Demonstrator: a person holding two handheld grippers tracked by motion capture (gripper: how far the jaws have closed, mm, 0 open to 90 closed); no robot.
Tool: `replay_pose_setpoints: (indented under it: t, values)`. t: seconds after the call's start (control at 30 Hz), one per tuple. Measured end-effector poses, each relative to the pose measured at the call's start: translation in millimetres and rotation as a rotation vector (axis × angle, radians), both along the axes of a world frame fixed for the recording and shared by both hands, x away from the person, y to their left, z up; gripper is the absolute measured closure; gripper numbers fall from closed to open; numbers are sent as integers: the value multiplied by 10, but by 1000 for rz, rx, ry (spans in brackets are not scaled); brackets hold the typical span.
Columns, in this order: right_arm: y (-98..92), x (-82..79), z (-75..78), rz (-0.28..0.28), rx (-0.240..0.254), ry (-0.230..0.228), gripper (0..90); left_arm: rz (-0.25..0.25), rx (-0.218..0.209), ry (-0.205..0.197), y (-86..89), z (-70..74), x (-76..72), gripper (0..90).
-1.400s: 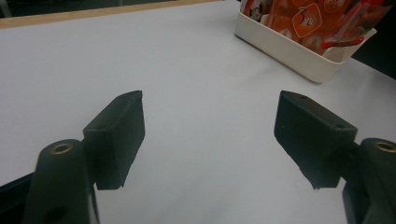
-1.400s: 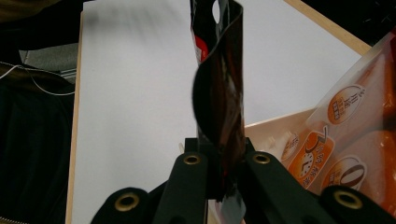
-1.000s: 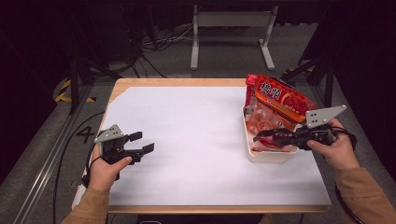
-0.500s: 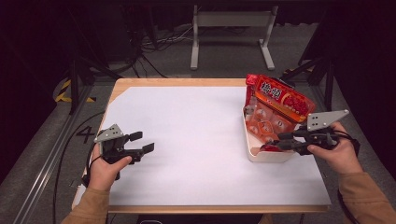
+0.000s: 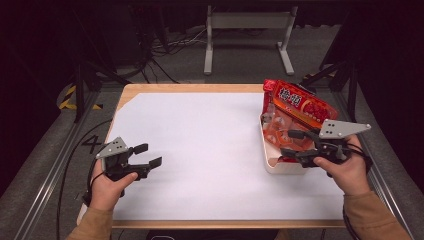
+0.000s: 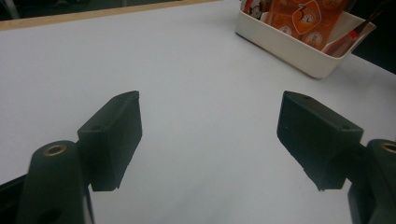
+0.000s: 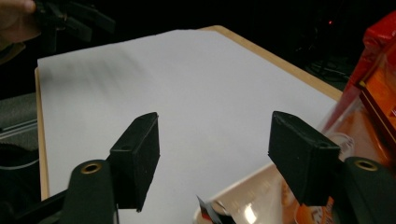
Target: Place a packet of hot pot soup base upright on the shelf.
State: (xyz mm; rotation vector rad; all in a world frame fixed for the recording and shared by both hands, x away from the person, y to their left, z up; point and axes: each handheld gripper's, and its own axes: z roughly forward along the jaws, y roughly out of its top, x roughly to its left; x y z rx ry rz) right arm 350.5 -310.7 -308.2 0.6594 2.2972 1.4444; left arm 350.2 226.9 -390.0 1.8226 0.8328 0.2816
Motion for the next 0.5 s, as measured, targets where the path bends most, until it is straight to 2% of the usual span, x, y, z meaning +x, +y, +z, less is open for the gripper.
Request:
replay_pose_setpoints:
  t: [0.1, 0.27, 0.5]
  values:
    - [152, -33, 0, -22, 17, -10, 298, 1, 5, -12, 40, 14, -68, 225]
    - [410, -65, -43, -57, 33, -9, 273, 15, 1, -5, 102, -3, -154, 214]
    - [705, -77, -234, -56, 53, 19, 251, 31, 7, 7, 160, -61, -214, 207]
